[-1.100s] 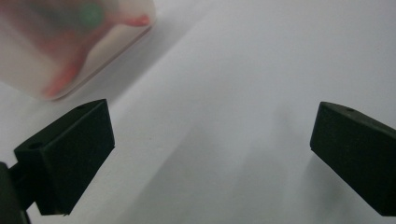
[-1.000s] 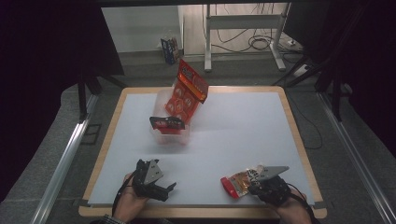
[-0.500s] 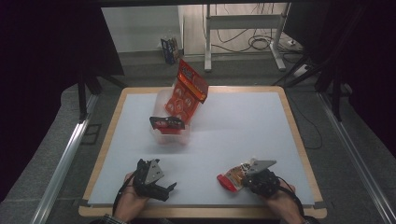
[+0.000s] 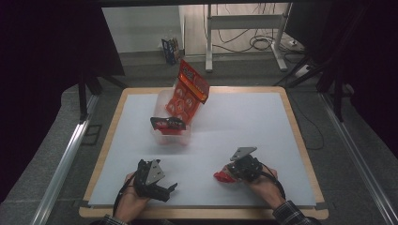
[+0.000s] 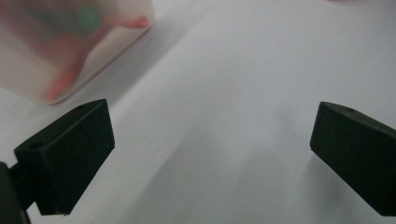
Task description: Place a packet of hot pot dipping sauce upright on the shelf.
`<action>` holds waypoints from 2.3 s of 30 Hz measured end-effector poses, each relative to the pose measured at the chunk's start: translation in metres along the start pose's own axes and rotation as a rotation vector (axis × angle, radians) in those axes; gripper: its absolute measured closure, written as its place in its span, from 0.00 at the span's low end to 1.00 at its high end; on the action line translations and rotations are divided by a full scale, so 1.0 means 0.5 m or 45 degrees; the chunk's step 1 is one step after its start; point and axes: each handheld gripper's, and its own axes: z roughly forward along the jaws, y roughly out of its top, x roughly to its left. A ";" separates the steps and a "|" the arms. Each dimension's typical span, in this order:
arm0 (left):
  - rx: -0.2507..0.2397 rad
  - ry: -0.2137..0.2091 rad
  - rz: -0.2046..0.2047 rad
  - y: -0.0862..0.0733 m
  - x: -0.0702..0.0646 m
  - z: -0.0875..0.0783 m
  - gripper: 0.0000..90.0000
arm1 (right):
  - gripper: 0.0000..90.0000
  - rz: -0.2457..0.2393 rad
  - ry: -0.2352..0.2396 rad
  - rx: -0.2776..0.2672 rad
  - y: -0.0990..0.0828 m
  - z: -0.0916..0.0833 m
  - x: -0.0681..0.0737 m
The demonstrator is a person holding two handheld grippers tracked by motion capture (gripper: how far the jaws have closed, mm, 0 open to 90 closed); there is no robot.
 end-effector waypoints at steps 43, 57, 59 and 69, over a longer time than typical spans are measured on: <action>-0.122 -0.469 -0.112 0.216 -0.130 0.157 0.96 | 0.62 0.123 -0.073 -0.149 -0.045 -0.116 -0.047; -0.023 -0.428 -0.026 0.194 -0.180 0.184 1.00 | 0.45 0.187 -0.057 -0.147 -0.055 -0.126 -0.062; -0.013 -0.435 -0.031 0.190 -0.179 0.185 1.00 | 0.41 0.196 -0.048 -0.147 -0.056 -0.129 -0.062; 0.014 -0.414 0.024 0.187 -0.179 0.182 1.00 | 0.28 0.282 0.022 -0.098 -0.078 -0.122 -0.069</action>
